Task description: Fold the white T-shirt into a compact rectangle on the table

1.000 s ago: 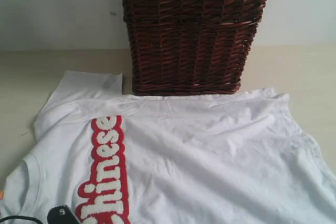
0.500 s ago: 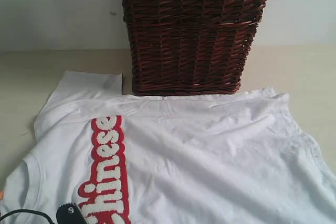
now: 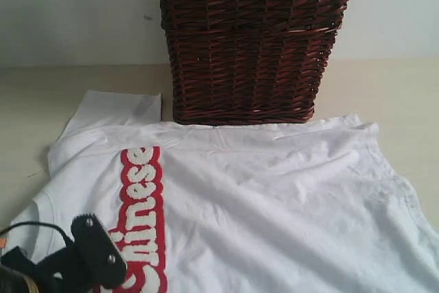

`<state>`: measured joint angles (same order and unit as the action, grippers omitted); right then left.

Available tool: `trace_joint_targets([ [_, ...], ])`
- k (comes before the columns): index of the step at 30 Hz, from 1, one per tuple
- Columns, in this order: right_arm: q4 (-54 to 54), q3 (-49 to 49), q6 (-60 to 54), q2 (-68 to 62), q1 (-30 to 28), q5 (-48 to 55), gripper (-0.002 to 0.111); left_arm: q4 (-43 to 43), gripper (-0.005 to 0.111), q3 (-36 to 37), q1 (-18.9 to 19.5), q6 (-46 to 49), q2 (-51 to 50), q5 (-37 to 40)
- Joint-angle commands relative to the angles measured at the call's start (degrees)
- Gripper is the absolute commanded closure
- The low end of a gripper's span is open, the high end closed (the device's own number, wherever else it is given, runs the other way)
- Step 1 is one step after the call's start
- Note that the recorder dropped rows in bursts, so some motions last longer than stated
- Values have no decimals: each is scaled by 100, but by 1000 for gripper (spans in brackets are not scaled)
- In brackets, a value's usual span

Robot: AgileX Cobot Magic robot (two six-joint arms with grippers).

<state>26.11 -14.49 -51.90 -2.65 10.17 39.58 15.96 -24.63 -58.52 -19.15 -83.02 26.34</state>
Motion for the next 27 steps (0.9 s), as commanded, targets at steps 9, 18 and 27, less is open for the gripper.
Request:
trace_joint_targets([
  [9, 50, 36, 17, 21, -16, -32, 60, 842, 107, -639, 727, 56, 54, 89],
  [18, 50, 36, 17, 21, -16, -32, 60, -837, 107, -687, 717, 2157, 793, 1437],
  [27, 50, 36, 17, 21, -16, -32, 60, -4340, 107, -687, 717, 5640, 1088, 2361],
])
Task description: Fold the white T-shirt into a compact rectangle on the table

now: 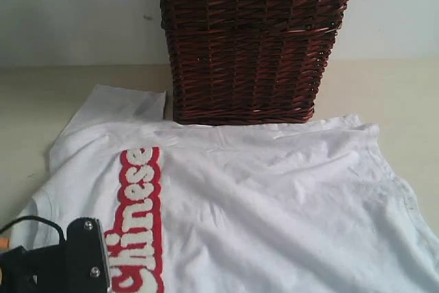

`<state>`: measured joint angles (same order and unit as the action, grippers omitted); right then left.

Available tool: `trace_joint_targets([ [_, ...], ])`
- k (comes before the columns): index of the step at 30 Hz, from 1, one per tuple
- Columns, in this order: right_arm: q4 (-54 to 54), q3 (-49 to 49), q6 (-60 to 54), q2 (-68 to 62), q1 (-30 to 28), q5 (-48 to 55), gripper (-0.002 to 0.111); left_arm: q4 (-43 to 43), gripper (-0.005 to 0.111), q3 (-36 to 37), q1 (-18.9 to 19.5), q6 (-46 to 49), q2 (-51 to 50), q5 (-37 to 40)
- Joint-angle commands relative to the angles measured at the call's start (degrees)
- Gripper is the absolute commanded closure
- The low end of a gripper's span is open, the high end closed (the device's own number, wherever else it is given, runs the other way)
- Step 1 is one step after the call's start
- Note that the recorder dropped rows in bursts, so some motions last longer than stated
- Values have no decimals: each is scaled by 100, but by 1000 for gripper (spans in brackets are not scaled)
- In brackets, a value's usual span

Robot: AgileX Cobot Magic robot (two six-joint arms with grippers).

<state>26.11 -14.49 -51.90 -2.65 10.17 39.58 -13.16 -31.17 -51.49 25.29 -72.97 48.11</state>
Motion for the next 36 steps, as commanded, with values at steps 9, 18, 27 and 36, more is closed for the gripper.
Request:
trace_joint_targets([
  [9, 50, 36, 17, 21, -16, -32, 60, -1375, 107, -33, 14, 1365, 91, 233],
  [18, 50, 36, 17, 21, -16, -32, 60, -1148, 107, -33, 618, 1022, 91, -348],
  [27, 50, 36, 17, 21, -16, -32, 60, -992, 107, -33, 1912, 876, 59, -1133],
  [36, 50, 36, 17, 21, -16, -32, 60, -653, 64, -33, 2297, 876, -534, -1951],
])
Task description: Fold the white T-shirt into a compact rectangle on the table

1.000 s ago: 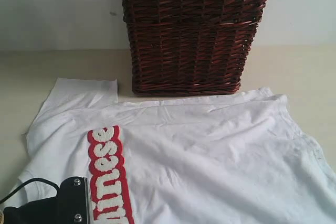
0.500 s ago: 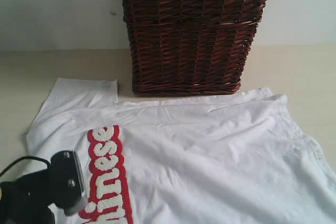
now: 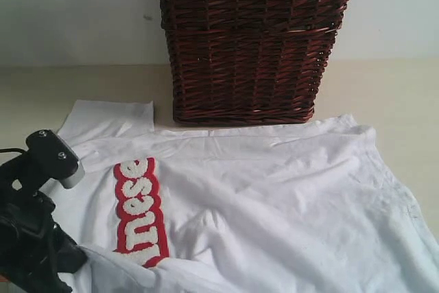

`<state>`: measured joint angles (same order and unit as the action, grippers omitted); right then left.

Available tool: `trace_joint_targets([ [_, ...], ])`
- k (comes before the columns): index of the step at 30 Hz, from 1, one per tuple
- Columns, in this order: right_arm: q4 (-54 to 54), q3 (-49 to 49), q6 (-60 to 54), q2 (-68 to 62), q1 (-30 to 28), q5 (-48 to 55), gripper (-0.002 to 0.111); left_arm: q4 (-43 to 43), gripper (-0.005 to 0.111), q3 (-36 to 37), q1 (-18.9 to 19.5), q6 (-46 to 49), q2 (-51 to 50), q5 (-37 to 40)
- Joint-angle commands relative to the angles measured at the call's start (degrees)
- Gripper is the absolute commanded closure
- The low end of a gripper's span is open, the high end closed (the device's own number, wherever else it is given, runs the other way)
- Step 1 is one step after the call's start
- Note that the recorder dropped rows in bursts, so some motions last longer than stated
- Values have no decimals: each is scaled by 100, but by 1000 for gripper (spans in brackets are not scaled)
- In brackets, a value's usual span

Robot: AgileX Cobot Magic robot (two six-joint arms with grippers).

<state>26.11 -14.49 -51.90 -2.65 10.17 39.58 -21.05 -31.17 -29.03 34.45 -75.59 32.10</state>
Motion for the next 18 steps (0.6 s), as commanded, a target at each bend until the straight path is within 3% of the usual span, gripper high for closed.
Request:
trace_joint_targets([
  [1, 50, 36, 17, 21, -16, -32, 60, 124, 58, -33, 51, -40, -354, -402],
  [5, 50, 36, 17, 21, -16, -32, 60, 76, 41, -33, 51, -157, -721, -610],
  [14, 50, 36, 17, 21, -16, -32, 60, 53, 41, -33, 51, -976, -885, -2169],
  [18, 50, 36, 17, 21, -16, -32, 60, 53, 45, -33, 51, -975, -896, -1795],
])
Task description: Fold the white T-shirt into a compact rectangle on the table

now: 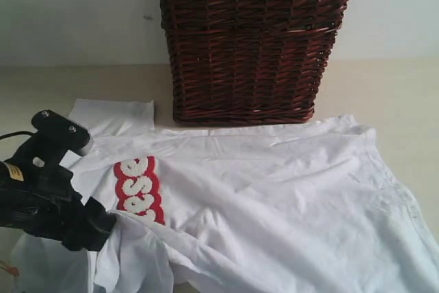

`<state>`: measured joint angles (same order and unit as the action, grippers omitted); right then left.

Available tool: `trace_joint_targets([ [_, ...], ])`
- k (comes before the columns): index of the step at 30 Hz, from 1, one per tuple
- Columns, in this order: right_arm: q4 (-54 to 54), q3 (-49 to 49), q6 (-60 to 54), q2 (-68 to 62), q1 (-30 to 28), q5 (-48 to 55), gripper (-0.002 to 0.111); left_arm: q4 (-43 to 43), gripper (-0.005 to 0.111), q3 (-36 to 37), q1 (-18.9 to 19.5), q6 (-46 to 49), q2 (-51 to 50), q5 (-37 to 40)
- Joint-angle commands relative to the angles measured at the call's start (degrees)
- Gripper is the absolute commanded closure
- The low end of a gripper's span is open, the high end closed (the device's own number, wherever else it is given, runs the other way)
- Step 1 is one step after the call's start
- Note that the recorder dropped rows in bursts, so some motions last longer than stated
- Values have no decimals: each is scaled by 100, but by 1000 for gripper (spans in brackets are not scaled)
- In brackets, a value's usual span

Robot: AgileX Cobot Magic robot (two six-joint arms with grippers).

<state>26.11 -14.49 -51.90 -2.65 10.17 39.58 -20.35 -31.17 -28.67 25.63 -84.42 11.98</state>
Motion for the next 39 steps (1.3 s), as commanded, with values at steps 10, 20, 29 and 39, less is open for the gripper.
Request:
trace_joint_targets([
  [10, 50, 36, 17, 21, -16, -32, 60, -44, 49, -122, 14, -280, -577, 370],
  [20, 50, 36, 17, 21, -16, -32, 60, 227, 34, -1143, 14, -380, 175, 699],
  [29, 50, 36, 17, 21, -16, -32, 60, -575, 37, -1330, 4, -353, 663, 3029],
  [39, 50, 36, 17, 21, -16, -32, 60, -1623, 38, -829, -1767, 652, 1159, 3799],
])
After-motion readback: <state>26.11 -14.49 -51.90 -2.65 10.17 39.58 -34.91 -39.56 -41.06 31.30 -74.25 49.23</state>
